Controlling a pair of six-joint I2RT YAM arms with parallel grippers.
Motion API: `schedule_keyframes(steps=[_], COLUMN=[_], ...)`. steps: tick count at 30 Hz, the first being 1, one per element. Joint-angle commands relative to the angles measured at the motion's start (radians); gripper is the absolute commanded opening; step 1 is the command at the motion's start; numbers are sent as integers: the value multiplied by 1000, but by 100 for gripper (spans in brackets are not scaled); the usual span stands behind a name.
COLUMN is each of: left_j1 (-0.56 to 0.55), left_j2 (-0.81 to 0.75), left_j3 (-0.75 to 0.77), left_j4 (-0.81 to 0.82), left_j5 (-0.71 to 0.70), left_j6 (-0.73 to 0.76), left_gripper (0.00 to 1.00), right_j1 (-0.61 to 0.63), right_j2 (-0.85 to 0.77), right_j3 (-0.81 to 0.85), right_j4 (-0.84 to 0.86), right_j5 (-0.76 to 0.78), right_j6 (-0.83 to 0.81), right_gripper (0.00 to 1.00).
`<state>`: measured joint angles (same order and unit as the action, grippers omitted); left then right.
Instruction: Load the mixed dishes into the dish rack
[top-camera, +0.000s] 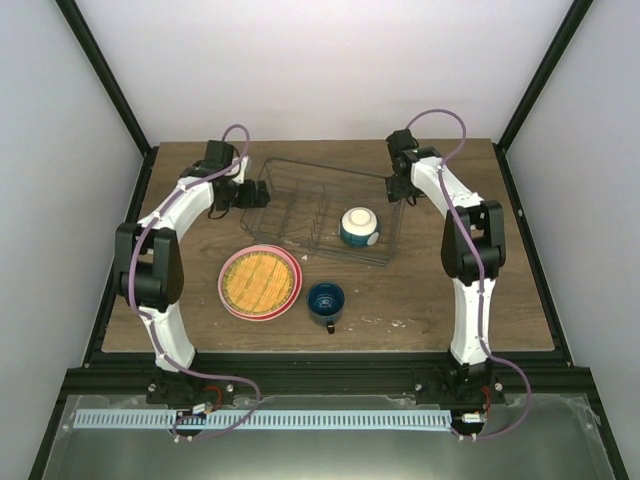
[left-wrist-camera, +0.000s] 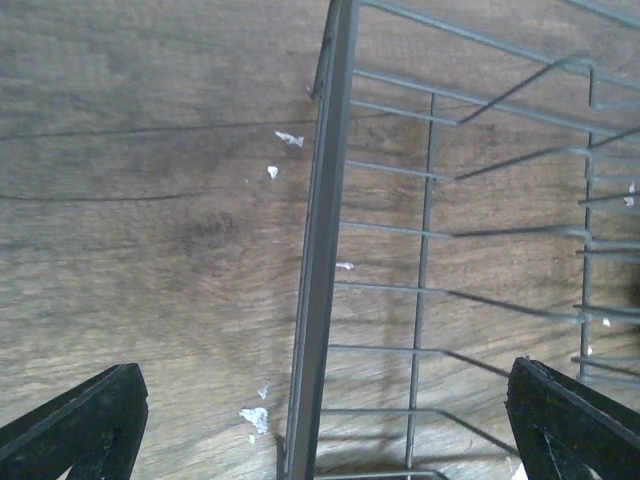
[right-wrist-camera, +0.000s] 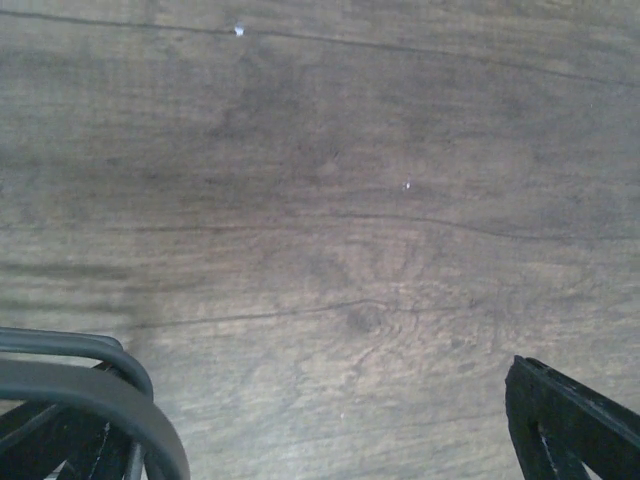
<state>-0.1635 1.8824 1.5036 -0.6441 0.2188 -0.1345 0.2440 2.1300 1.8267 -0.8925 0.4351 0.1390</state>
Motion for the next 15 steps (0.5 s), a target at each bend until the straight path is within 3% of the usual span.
schedule_keyframes(steps=[1, 15], left_j1=[-14, -95], left_j2=[-2, 19], left_j3=[-28, -37], left_j4=[30, 41], left_j5=[49, 63], left_j6=[-17, -43], left_gripper=[100, 100], right_j1=[-36, -70], right_j2=[40, 143], right_j3=[98, 254], right_j4=[31, 99], right_j5=[52, 97], right_j6=[-27, -135], right_gripper=[100, 100])
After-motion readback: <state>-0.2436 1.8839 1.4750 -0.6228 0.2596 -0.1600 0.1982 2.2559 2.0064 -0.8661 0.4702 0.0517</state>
